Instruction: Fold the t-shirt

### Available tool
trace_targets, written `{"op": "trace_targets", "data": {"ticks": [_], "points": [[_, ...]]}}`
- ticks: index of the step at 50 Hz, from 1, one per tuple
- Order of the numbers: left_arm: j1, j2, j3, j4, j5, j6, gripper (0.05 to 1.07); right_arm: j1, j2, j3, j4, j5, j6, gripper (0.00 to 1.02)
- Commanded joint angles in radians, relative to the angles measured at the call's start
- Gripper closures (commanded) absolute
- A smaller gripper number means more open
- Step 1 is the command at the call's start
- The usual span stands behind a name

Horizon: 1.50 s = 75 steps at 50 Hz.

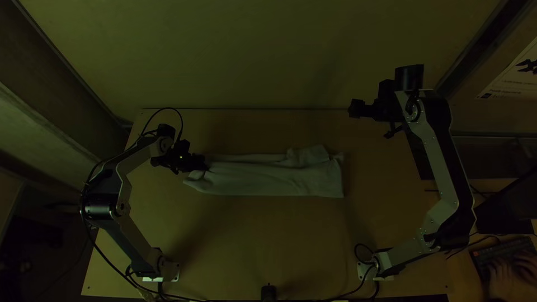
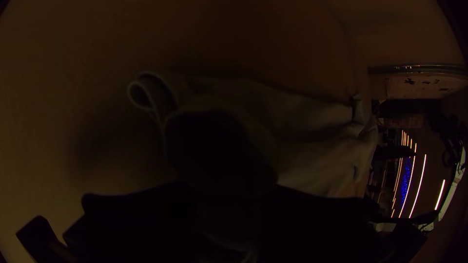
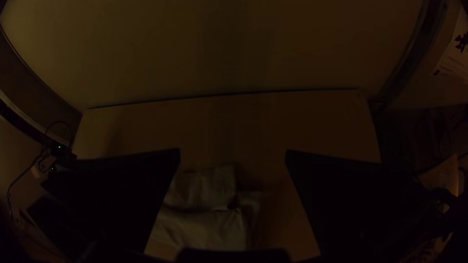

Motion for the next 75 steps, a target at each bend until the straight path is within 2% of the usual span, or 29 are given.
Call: {"op": "trace_targets", "data": {"ticks": [1, 12, 33, 42, 53, 75], "points": [[0.007, -0.023, -0.047, -0.025, -0.042, -0.008, 1.04, 0.014, -0.037, -0.025, -0.005, -0.005, 0.023, 0.03], [0.102, -0.086, -0.004, -0.086, -0.079, 0.065, 1.04, 0.014, -0.045, -0.050, -0.005, -0.005, 0.015, 0.03], [0.429, -0.062, 0.097, -0.212, -0.163, 0.315, 1.04, 0.004, -0.065, -0.087, -0.004, -0.004, 0.003, 0.03], [0.507, -0.060, 0.140, -0.255, -0.223, 0.391, 1.04, 0.011, -0.084, -0.120, 0.000, 0.001, 0.008, 0.03], [0.478, -0.115, 0.254, -0.442, -0.264, 0.386, 1.05, 0.016, -0.116, -0.157, 0.006, 0.014, 0.011, 0.03], [0.231, -0.186, 0.441, -0.687, -0.321, 0.285, 1.05, -0.003, -0.189, -0.223, 0.009, 0.018, 0.012, 0.03]]}}
